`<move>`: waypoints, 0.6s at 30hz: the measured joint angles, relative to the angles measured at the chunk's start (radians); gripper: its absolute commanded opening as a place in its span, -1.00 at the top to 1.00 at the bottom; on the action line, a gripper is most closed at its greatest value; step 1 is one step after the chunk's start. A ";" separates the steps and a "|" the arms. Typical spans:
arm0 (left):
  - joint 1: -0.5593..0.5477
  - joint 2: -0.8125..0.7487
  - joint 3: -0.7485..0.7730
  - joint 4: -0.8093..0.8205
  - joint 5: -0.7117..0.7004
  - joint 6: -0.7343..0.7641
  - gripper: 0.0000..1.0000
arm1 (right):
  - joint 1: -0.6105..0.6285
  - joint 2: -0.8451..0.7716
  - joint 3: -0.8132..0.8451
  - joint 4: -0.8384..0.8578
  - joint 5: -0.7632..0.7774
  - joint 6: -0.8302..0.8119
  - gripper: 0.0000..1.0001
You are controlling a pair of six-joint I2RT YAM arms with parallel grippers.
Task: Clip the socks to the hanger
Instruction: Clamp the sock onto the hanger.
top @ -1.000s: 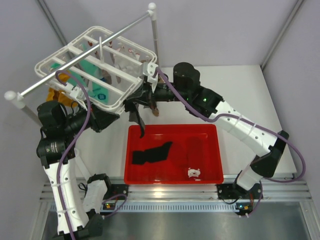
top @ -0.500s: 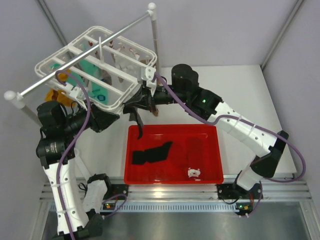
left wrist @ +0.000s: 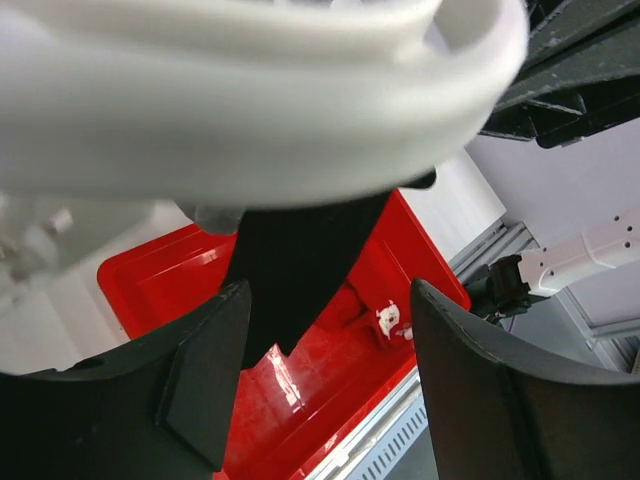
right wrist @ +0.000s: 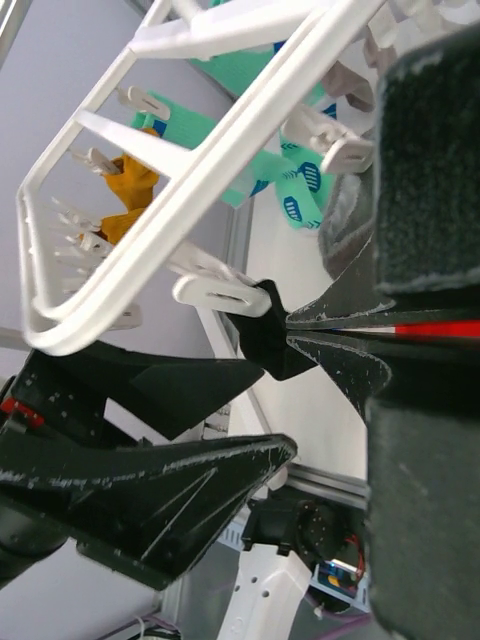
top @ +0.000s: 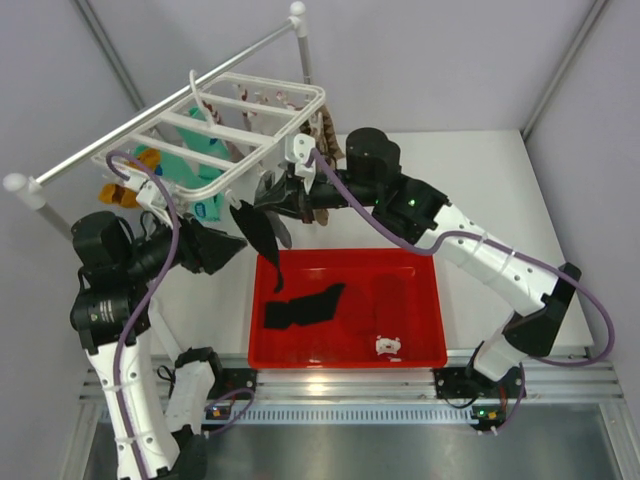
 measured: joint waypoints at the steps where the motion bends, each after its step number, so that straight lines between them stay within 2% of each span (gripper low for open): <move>1: 0.000 -0.009 0.002 0.000 -0.005 -0.007 -0.40 | -0.002 -0.002 0.000 -0.002 0.004 -0.003 1.00; 10: 0.000 -0.120 0.027 0.008 -0.068 -0.122 -0.39 | -0.042 -0.044 -0.047 -0.003 0.038 -0.019 1.00; 18: -0.013 -0.166 0.068 0.012 -0.241 -0.209 -0.36 | -0.090 -0.061 -0.105 0.010 0.085 -0.027 1.00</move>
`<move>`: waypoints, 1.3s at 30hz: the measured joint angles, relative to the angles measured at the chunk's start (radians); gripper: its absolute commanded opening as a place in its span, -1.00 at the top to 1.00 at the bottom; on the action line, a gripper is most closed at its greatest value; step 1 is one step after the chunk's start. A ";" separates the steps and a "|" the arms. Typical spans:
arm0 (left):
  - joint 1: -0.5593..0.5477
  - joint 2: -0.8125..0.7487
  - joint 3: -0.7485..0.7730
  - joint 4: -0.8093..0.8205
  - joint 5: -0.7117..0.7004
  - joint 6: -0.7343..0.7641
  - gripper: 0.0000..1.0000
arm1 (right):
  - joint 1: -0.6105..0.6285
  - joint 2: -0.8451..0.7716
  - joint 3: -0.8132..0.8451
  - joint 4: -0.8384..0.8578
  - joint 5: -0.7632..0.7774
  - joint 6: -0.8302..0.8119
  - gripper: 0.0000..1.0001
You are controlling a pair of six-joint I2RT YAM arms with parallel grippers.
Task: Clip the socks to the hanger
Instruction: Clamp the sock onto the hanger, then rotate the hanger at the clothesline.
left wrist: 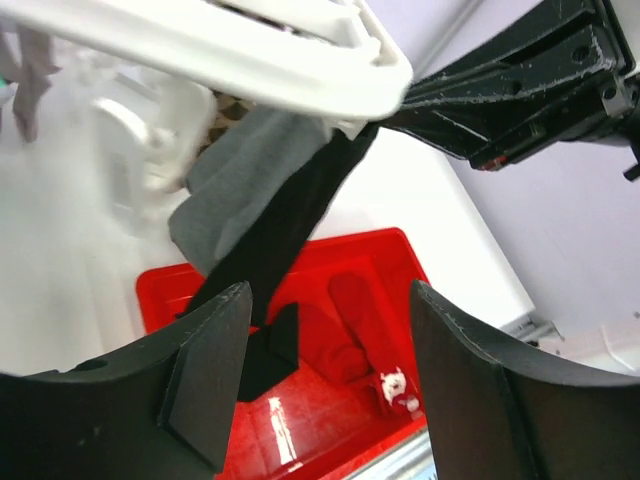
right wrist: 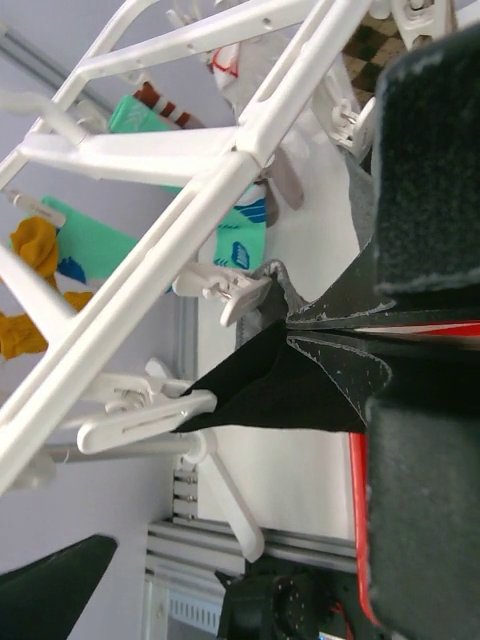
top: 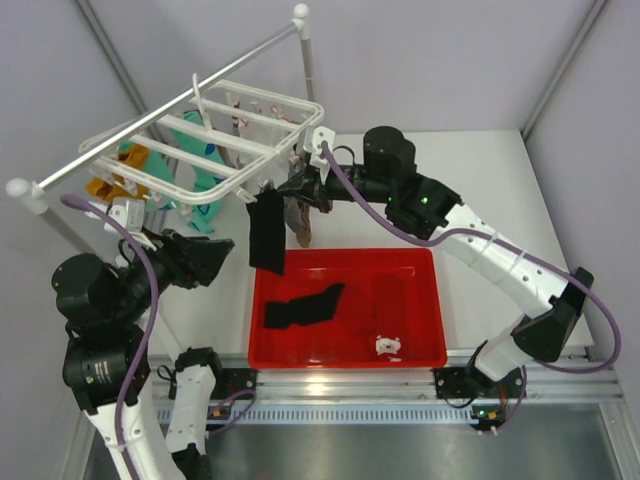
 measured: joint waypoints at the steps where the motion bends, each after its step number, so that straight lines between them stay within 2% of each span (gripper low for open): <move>1: 0.000 0.000 0.005 -0.001 -0.020 0.001 -0.36 | -0.008 0.000 -0.007 0.003 0.008 0.000 1.00; 15: 0.000 0.048 0.103 -0.018 -0.174 0.053 -0.36 | -0.100 0.002 -0.004 0.024 0.112 0.019 1.00; 24: 0.000 0.072 0.026 0.079 -0.141 0.006 -0.26 | -0.108 0.002 0.008 0.037 0.122 0.037 1.00; 27: 0.000 0.093 0.009 0.115 -0.134 -0.010 -0.22 | -0.108 0.002 0.008 0.035 0.121 0.042 0.64; 28: 0.000 0.101 0.005 0.127 -0.131 -0.015 -0.22 | -0.108 0.002 0.008 0.033 0.122 0.044 0.40; 30: 0.000 0.112 -0.009 0.161 -0.122 -0.025 -0.19 | -0.108 0.002 0.008 0.027 0.125 0.049 0.25; 39: 0.000 0.143 -0.016 0.230 -0.085 -0.041 -0.19 | -0.108 -0.097 -0.082 0.033 0.127 0.075 -0.06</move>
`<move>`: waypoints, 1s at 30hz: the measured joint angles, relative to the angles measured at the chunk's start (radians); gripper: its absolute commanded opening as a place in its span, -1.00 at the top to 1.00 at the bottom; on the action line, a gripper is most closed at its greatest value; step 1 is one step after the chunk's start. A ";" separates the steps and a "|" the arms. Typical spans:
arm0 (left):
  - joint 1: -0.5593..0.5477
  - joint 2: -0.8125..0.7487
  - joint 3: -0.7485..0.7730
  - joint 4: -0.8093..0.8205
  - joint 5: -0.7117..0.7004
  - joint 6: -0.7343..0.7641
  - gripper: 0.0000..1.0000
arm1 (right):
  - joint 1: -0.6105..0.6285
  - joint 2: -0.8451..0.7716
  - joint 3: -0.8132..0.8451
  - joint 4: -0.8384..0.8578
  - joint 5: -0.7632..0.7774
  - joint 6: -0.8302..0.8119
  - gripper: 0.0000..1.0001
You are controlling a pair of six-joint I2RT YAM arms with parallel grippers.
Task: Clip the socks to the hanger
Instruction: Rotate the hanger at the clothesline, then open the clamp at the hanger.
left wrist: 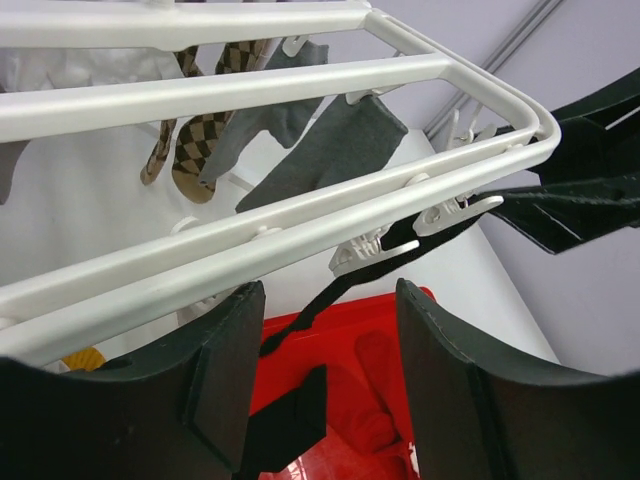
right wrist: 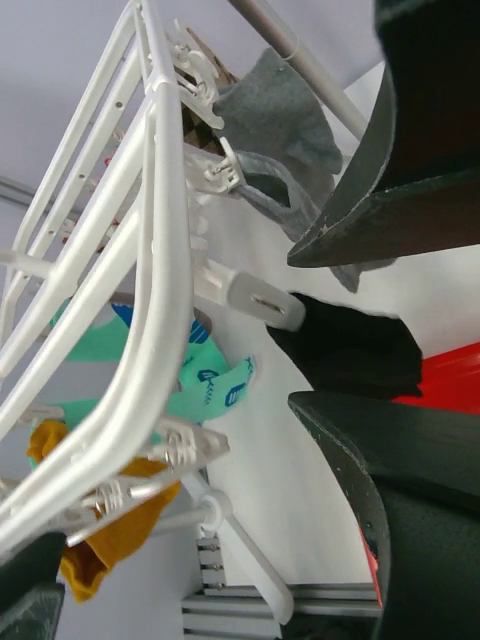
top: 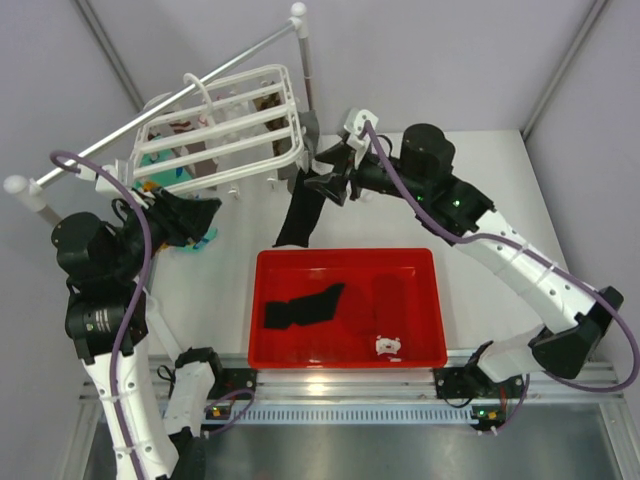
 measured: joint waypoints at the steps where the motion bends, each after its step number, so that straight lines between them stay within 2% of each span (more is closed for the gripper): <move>1: 0.000 0.000 0.000 0.005 0.003 0.000 -0.19 | 0.000 -0.023 -0.021 0.006 -0.012 0.006 -0.12; 8: 0.000 0.000 0.000 0.011 0.013 0.000 -0.18 | 0.032 -0.104 -0.097 0.077 -0.043 0.048 -0.15; 14: 0.000 0.000 0.000 0.012 0.013 0.000 -0.20 | 0.146 -0.109 -0.175 0.172 0.077 0.065 -0.13; 20: 0.000 -0.001 0.000 0.012 0.013 0.000 -0.20 | 0.236 -0.091 -0.219 0.274 0.259 0.067 -0.15; 25: 0.000 -0.004 0.000 0.013 0.012 0.000 -0.20 | 0.254 -0.030 -0.218 0.350 0.394 0.083 -0.15; 30: 0.000 -0.010 -0.003 0.013 0.012 0.000 -0.21 | 0.258 0.032 -0.216 0.380 0.438 0.103 -0.19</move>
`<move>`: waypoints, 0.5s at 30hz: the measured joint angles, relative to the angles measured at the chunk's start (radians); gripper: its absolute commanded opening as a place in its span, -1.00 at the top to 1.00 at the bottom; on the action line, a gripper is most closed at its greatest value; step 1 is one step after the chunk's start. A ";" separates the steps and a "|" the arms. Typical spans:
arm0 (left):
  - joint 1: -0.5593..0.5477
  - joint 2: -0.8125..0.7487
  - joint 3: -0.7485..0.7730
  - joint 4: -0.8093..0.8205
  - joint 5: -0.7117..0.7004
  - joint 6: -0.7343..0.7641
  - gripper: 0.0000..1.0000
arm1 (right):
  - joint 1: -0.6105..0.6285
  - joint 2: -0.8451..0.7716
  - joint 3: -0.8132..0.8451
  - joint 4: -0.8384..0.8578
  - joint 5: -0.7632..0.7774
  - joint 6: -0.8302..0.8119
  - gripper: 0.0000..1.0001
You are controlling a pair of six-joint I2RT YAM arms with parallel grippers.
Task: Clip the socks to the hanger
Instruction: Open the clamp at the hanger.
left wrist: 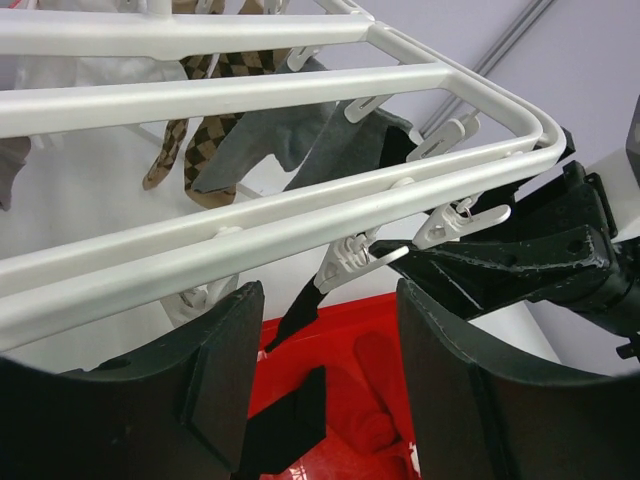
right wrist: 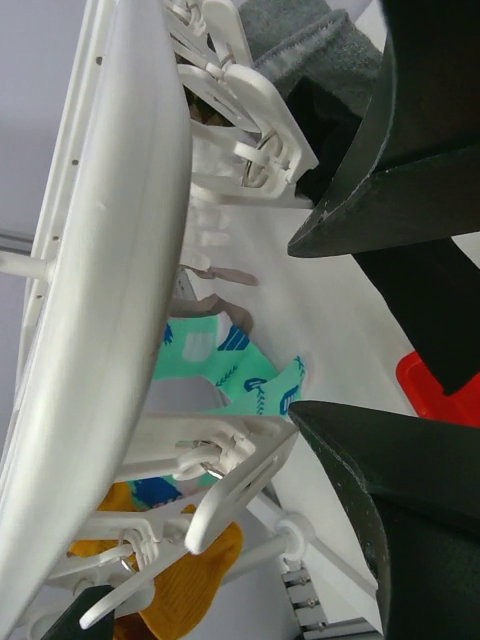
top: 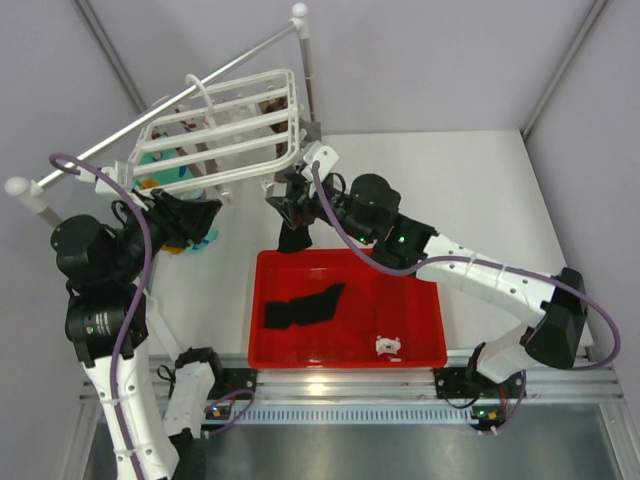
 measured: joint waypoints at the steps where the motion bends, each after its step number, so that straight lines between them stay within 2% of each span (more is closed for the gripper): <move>1: 0.000 0.000 0.000 0.000 0.000 0.000 -0.21 | 0.002 0.008 0.000 0.002 0.002 0.002 -0.22; 12: 0.000 -0.008 -0.005 -0.001 -0.003 0.003 -0.22 | 0.040 0.026 0.018 0.105 -0.036 0.016 -0.41; 15: 0.000 -0.008 -0.006 -0.001 -0.003 0.003 -0.22 | 0.051 0.026 0.018 0.126 -0.060 0.016 -0.40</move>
